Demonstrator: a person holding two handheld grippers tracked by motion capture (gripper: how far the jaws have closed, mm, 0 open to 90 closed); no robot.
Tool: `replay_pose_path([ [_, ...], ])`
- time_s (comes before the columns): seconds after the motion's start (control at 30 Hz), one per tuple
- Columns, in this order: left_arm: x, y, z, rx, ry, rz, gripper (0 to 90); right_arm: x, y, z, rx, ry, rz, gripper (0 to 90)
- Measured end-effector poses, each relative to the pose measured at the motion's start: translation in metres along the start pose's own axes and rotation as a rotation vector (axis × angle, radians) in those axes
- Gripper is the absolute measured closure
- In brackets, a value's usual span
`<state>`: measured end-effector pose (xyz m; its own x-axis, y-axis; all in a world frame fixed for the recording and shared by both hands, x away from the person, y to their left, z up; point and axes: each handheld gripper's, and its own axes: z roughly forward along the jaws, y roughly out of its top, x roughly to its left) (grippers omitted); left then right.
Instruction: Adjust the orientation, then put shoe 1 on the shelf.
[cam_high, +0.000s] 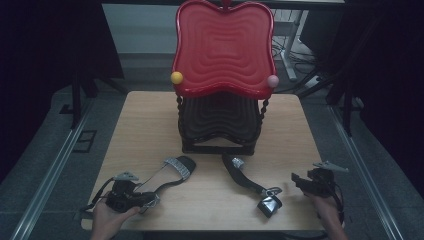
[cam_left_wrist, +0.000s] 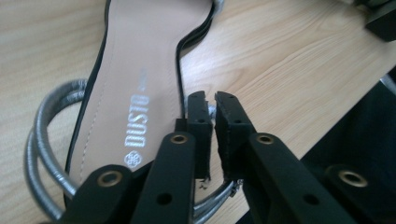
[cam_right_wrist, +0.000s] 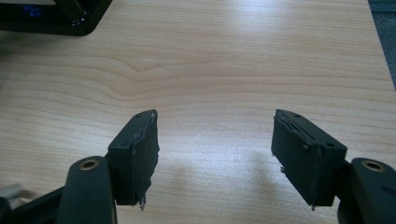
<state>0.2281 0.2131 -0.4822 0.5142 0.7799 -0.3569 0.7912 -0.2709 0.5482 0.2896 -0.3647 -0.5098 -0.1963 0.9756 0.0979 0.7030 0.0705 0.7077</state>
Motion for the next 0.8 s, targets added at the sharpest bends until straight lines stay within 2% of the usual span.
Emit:
replay_pose_path([
  [0.03,-0.001,0.001,-0.004,-0.015,-0.003,0.01,81.5,0.0,0.0,0.0,-0.003,0.001,0.002,32.3],
  [0.07,-0.004,0.005,-0.015,-0.06,-0.035,0.019,78.2,0.0,0.0,0.0,-0.003,0.001,0.002,32.3],
  [0.1,-0.004,0.005,-0.015,-0.06,-0.035,0.019,75.9,0.0,0.0,0.0,-0.003,0.001,0.002,32.3],
  [0.17,-0.007,0.011,-0.028,-0.118,-0.066,0.025,72.6,0.0,0.0,0.001,0.002,-0.001,-0.001,32.3],
  [0.27,-0.011,0.022,-0.036,-0.147,-0.056,0.044,62.7,0.0,0.0,0.002,0.002,-0.004,0.001,32.3],
  [0.4,-0.012,0.041,-0.031,-0.159,-0.026,0.024,49.0,-0.001,0.0,0.0,-0.001,-0.007,0.003,32.3],
  [0.43,-0.012,0.041,-0.031,-0.159,-0.026,0.024,46.9,-0.001,0.0,0.0,-0.001,-0.007,0.003,32.3],
  [0.63,-0.014,0.059,-0.024,-0.152,-0.006,0.021,37.1,-0.005,-0.001,0.0,0.002,-0.009,0.007,32.3],
  [0.8,-0.016,0.071,-0.02,-0.137,-0.003,0.037,34.7,-0.005,-0.001,0.001,0.003,-0.008,0.004,32.3],
])
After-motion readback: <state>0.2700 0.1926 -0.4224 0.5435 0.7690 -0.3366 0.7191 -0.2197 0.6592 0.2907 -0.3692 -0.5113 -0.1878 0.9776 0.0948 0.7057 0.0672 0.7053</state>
